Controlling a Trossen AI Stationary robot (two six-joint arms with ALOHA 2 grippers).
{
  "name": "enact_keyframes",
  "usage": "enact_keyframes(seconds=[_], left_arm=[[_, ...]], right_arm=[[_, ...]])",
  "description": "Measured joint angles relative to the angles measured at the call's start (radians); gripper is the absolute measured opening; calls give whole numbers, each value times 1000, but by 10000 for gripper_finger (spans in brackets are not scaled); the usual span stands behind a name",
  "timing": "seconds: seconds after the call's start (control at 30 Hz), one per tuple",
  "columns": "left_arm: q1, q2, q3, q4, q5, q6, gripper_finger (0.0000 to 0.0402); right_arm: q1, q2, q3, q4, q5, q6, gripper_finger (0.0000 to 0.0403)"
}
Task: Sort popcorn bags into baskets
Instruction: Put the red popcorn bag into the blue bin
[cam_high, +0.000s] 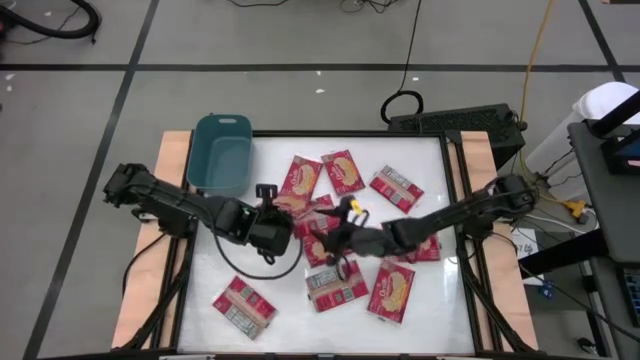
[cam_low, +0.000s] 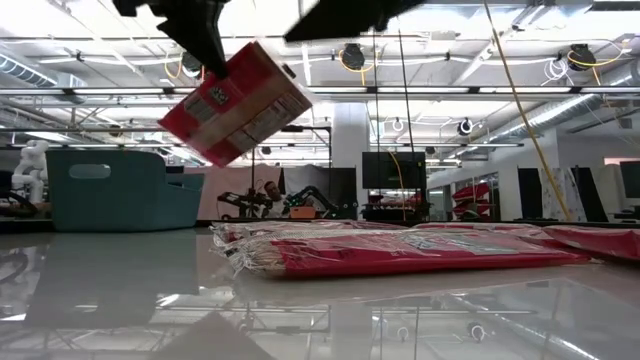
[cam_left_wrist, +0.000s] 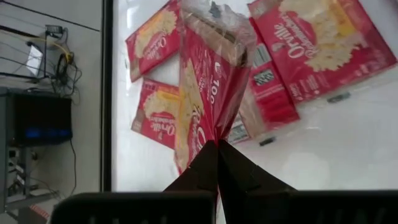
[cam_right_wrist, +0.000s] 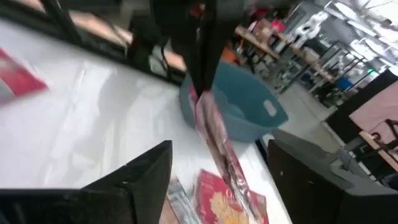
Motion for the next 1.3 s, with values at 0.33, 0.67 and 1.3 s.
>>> enact_keyframes(seconds=[0.33,0.67,1.3], left_arm=[[83,0,0,75,30,121,5],[94,0,0,162,60,112,37],[-77,-71,0,10,-16,-302,239]], right_arm=[[-182,94,-1,18,-219,-94,167],[-171,110,-1,3,-245,-86,14],[-95,88,-1,-49,-158,-140,14]])
